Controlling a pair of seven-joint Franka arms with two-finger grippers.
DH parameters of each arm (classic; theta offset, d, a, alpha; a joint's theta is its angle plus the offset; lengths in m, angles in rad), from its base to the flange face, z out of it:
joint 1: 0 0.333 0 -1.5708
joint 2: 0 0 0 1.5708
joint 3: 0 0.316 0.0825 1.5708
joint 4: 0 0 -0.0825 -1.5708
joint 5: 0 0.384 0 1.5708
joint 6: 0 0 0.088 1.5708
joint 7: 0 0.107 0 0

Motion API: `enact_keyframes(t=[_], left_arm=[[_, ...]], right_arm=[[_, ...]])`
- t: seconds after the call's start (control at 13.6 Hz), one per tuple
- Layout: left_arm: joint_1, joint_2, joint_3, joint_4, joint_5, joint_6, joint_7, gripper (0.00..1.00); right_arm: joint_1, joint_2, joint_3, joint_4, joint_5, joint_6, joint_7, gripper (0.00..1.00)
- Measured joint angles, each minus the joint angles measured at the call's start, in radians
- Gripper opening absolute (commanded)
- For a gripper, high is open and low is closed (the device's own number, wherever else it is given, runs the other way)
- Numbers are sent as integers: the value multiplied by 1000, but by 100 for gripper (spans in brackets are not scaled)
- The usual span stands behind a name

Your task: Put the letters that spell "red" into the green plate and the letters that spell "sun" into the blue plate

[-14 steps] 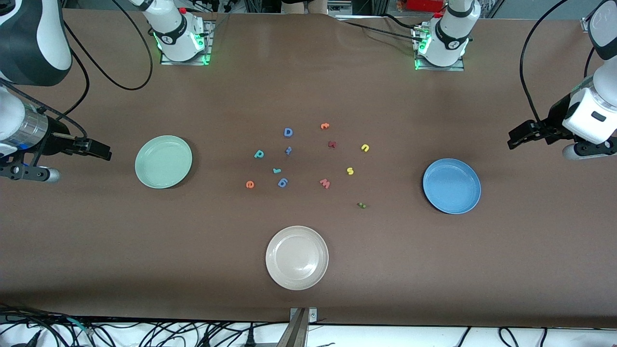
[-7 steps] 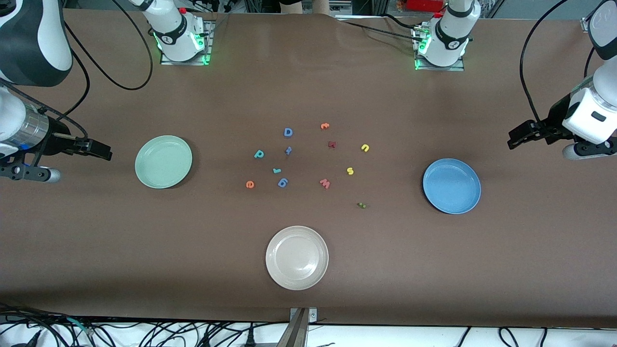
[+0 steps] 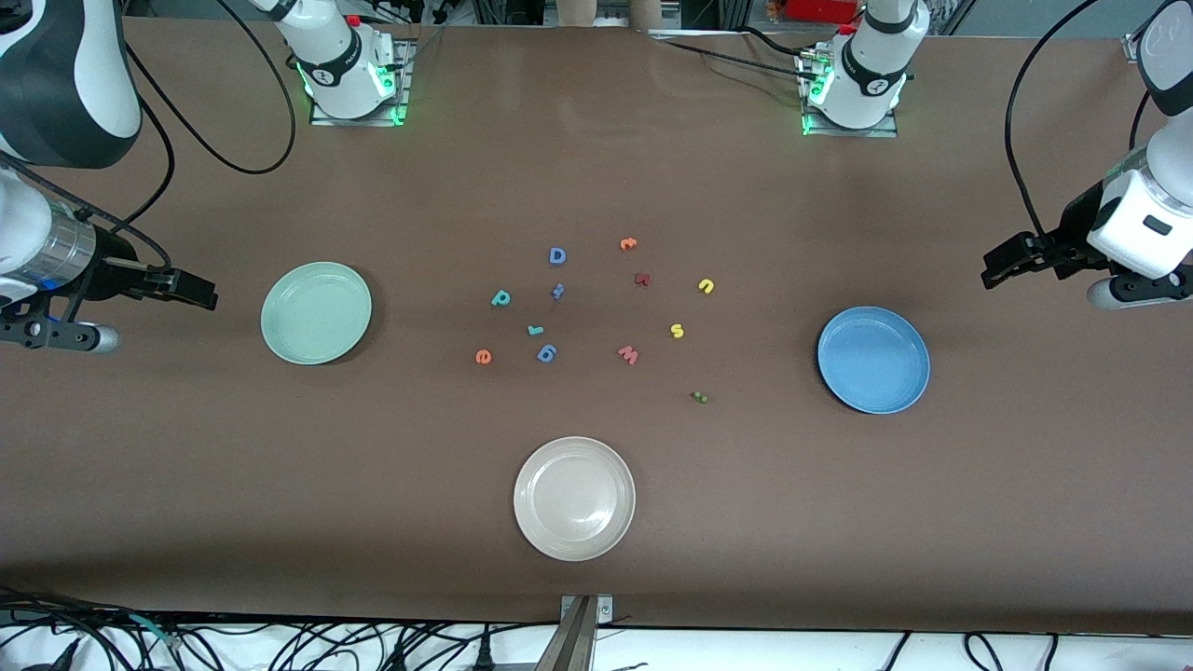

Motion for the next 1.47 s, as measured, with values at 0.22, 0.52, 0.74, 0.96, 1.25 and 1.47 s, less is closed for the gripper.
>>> enact_keyframes(t=[0.22,0.52,0.74,0.96,1.25,1.47], left_arm=[[0,0,0,0,0,0,0,100],[0,0,0,0,0,0,0,100],[0,0,0,0,0,0,0,100],[-1,2,0,-1,0,-2,0,100],[2,83,3,-4,-80,-3,0,100],[-4,223,-5,11,-130,16,0,100]], right_arm=[[0,0,0,0,0,0,0,100],[0,0,1,-1,0,0,0,100],[1,0,29,-7,1,0,61,100],[6,3,84,-19,2,10,166,100],[61,22,110,-67,5,88,321,100],[164,65,114,-87,7,130,511,100]])
